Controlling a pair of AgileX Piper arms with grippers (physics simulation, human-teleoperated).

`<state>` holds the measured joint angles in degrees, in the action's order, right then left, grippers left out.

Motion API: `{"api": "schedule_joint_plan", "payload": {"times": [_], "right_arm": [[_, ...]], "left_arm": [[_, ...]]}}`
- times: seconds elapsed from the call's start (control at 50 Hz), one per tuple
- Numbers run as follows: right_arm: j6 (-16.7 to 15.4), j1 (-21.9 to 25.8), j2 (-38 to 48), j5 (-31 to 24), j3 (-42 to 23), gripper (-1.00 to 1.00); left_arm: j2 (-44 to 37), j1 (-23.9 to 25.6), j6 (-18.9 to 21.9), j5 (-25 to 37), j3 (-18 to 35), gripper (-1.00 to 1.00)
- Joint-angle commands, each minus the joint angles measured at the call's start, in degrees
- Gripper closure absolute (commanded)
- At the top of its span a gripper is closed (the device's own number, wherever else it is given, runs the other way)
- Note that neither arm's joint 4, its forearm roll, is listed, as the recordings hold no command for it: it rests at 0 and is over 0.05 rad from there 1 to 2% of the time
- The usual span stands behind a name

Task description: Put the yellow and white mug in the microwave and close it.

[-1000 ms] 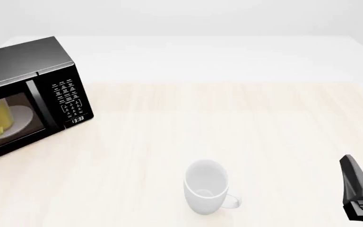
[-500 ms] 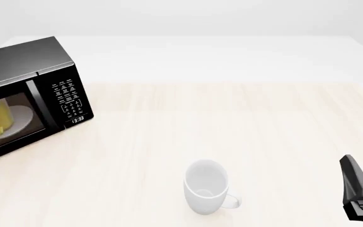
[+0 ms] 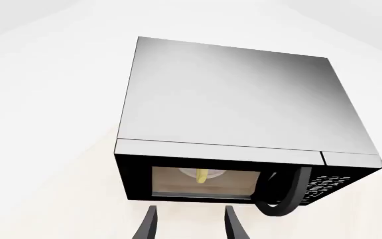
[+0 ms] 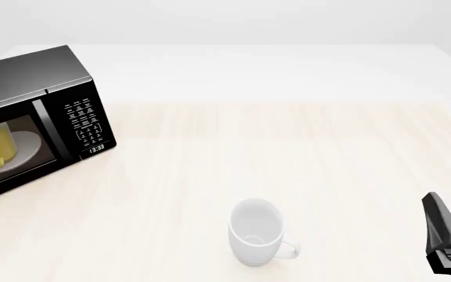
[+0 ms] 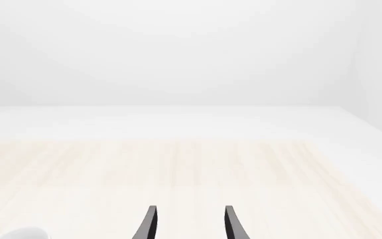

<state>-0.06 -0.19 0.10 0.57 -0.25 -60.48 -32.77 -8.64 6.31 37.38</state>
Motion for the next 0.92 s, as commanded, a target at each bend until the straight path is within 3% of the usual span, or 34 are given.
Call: {"api": "schedule_joint_plan", "payload": {"times": [0.02, 0.92], "right_arm": [[0.0, 0.0, 0.0, 0.0, 0.0, -1.00], [0.0, 0.0, 0.0, 0.0, 0.0, -1.00]], "left_arm": [[4.1, 0.3, 0.0, 2.7, 0.2, -1.00], [27.0, 2.2, -1.4, 21.0, 1.3, -1.00]]}}
